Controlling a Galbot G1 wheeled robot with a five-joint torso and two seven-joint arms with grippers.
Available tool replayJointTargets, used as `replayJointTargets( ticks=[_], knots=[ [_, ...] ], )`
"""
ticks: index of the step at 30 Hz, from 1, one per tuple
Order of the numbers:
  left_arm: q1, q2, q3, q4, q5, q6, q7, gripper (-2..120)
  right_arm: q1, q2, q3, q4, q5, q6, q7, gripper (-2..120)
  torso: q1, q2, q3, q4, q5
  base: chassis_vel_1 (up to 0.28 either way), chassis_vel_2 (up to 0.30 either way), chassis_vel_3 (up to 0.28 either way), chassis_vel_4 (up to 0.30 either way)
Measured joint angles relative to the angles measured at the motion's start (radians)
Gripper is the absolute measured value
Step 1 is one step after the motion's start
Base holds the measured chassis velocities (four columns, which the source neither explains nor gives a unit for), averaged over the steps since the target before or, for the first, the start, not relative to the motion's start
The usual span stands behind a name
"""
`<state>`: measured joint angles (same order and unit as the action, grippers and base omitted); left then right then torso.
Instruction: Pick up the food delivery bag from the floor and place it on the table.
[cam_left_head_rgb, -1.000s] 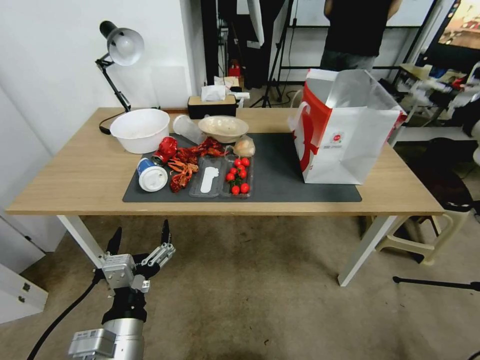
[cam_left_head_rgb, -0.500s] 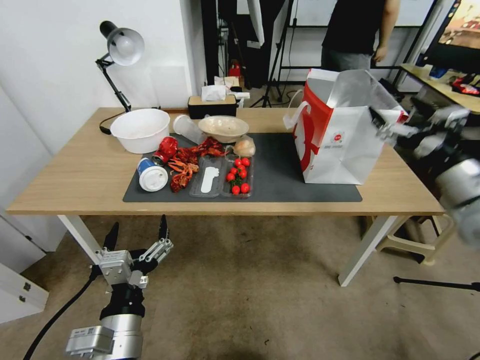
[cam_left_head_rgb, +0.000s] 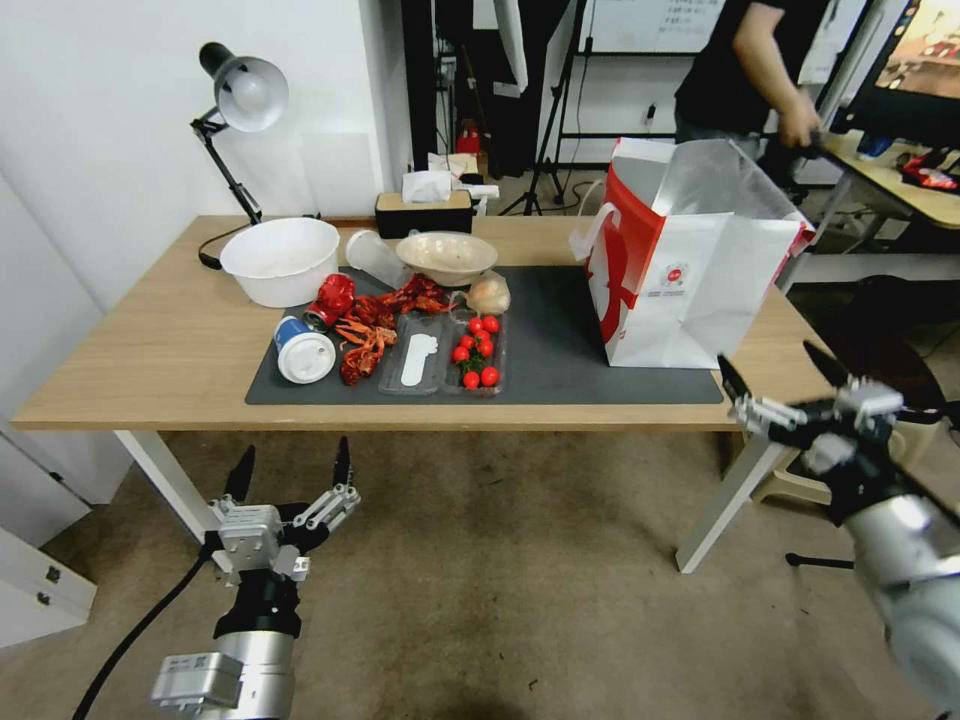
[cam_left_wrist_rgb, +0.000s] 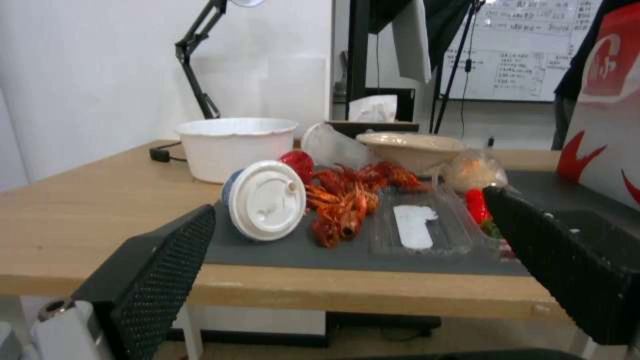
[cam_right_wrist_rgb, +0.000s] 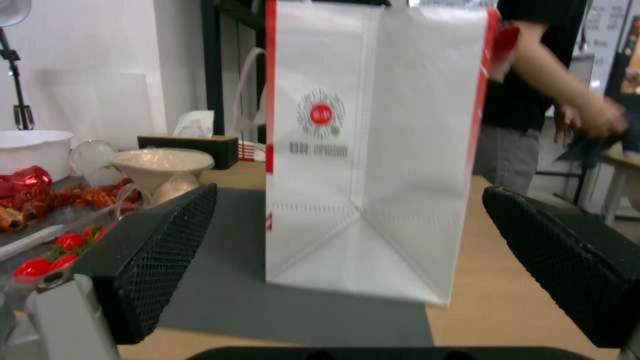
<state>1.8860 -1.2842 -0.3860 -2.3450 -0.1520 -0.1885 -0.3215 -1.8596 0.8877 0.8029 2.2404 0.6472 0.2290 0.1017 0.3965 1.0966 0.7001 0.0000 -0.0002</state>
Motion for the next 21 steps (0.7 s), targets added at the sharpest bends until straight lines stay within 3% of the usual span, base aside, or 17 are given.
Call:
replayJointTargets(
  ticks=[11,21],
  knots=[
    [-0.029,-0.005,0.019,0.128,-0.002,-0.059,0.007,100,-0.004,0.143,-0.073,-0.151,0.002,0.110,-0.085,100,0.000,0.000,0.000,0.0001,0.0002,0.000,0.000,0.000,0.000],
    [-0.036,-0.007,0.025,0.173,0.014,-0.102,0.021,100,0.022,0.148,-0.081,-0.183,0.016,0.112,-0.098,100,0.000,0.000,0.000,0.0000,0.0002,0.000,0.000,0.000,0.000]
  ],
)
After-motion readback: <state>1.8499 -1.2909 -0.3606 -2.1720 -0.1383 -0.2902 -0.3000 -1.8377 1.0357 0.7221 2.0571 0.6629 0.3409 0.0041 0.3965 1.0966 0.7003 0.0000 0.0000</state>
